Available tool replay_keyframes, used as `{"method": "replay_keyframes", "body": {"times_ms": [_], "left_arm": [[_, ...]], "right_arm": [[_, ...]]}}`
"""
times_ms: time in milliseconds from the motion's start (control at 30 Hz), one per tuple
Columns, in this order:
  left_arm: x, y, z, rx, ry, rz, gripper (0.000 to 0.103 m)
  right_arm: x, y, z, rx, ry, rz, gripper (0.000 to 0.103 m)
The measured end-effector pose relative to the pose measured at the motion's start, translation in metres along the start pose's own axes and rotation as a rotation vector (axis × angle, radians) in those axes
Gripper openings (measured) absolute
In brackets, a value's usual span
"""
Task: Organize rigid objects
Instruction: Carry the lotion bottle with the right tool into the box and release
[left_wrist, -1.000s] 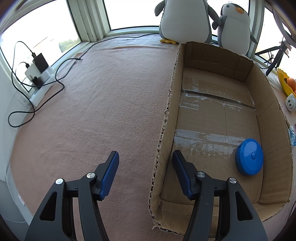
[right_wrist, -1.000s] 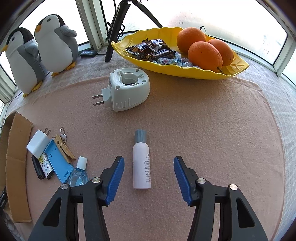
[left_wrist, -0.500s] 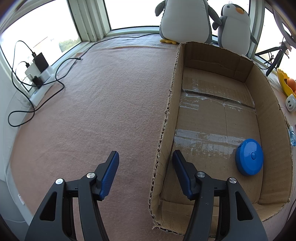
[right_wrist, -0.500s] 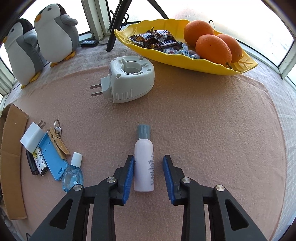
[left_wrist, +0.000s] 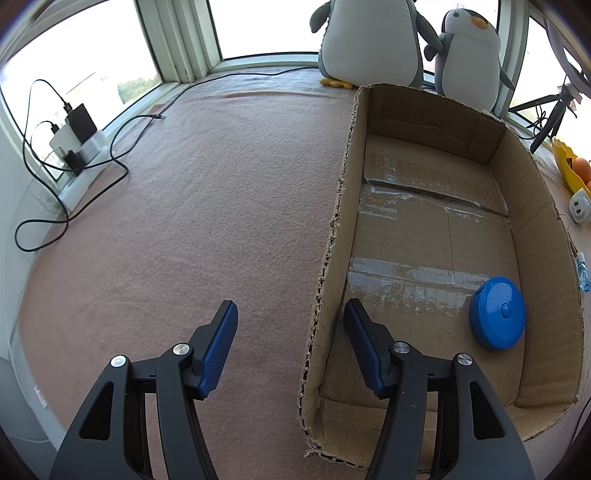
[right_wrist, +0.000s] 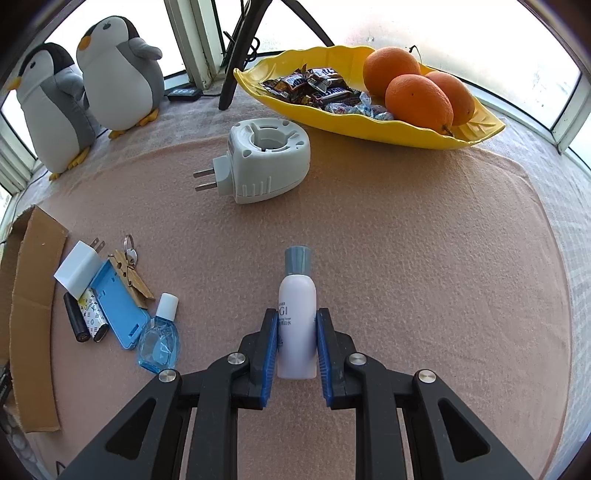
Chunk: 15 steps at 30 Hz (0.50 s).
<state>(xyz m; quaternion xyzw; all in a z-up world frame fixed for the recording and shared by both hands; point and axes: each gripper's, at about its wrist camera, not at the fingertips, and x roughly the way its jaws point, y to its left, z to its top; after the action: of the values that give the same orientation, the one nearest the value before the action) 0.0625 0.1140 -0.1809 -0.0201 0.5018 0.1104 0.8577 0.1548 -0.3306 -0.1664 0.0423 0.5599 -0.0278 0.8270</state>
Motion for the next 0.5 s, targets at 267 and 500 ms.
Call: {"method": "replay_keyframes", "body": {"times_ms": [267, 500], "left_arm": [[0.0, 0.0, 0.0, -0.001, -0.001, 0.001, 0.06], [0.0, 0.0, 0.0, -0.002, -0.001, 0.0, 0.06]], "right_arm": [[-0.038, 0.048, -0.005, -0.089, -0.07, 0.077, 0.018], [-0.07, 0.105, -0.008, -0.204, -0.124, 0.156, 0.018]]}}
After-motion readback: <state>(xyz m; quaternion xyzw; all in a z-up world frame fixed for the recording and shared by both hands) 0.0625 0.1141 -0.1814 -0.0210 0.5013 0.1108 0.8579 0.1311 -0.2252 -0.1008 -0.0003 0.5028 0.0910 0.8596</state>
